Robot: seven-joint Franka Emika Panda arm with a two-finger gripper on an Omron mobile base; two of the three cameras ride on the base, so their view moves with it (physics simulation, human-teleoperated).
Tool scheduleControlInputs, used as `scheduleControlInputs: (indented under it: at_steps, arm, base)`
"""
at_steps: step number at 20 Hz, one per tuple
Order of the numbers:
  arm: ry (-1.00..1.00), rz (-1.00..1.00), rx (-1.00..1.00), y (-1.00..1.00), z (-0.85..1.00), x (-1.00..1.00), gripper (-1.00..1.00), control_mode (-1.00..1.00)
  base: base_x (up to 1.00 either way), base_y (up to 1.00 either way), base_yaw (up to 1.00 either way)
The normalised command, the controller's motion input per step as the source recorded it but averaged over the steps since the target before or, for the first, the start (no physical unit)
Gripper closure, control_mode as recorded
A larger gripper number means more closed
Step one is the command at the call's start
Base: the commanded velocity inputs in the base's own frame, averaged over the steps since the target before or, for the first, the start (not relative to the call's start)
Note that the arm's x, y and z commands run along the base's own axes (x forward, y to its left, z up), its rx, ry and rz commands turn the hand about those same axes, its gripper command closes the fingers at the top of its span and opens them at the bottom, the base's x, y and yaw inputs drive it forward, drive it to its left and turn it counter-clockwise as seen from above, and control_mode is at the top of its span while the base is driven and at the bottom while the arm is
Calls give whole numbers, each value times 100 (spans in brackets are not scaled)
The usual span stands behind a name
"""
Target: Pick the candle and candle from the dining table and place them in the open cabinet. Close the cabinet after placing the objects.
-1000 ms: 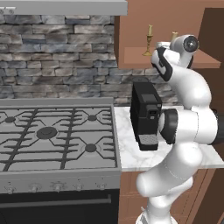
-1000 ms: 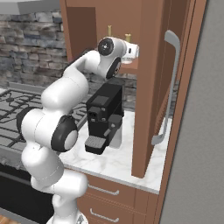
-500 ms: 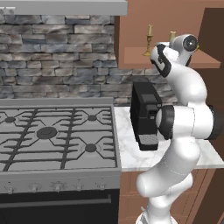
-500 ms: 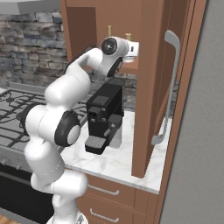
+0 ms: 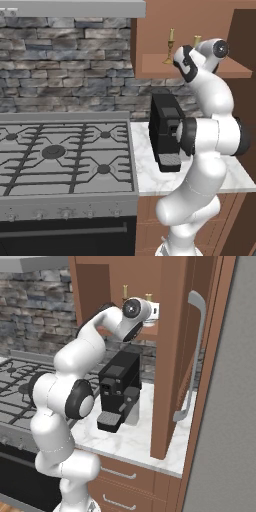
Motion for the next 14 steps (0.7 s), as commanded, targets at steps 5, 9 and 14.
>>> scheduleControlInputs:
  at_steps: [5,9,14]
  arm:
    - [0,3,0,-8,-21,7,100,-100]
    - [0,1,0,-6,-19,10,100,-100]
    - [0,0,-2,0,-18,7,100,-100]
  base:
    - [0,0,0]
    - [0,0,0]
    - [0,0,0]
